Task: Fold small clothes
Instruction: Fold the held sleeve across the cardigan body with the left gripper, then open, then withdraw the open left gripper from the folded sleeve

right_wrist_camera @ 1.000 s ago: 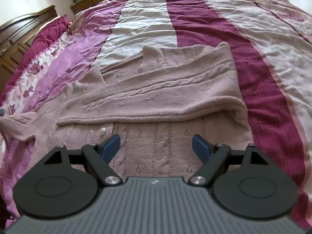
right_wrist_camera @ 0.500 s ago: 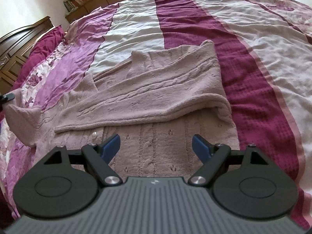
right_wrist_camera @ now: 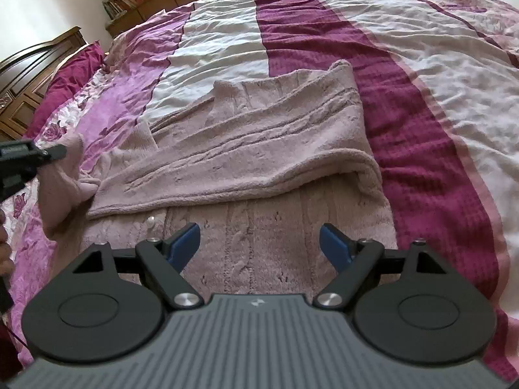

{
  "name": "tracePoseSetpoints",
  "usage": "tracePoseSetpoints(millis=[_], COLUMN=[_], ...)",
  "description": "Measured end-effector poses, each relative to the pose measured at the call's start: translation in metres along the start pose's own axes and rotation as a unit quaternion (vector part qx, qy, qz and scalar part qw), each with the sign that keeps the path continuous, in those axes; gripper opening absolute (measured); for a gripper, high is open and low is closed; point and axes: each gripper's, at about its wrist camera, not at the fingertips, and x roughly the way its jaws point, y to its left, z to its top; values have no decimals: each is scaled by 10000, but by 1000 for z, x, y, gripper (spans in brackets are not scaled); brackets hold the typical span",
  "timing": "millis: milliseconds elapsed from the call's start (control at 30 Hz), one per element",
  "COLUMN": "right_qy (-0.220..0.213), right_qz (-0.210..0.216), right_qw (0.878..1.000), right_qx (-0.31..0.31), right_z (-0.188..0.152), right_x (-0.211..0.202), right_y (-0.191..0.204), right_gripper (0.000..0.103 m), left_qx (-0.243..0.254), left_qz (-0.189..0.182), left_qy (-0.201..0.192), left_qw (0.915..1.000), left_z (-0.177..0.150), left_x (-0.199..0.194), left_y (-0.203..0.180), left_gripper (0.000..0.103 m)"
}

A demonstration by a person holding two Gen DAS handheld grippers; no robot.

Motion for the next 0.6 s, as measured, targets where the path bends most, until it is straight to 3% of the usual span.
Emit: tracePoseSetpoints(millis=[400, 600], right_qy=[66, 99], right_qz=[4, 25], right_qw=[10000, 9999], right_qx=[61, 34], right_z=[-4, -6], right_x=[6, 8], right_y=[-4, -2], right_gripper=[86, 86], left_qx=[427, 378], left_qz=[-170, -378], left_qy=[914, 1250], left_qw=[9948, 9907], left_z=[-48, -51], left_x=[29, 34], left_y=[-16, -14], left_gripper=[17, 41])
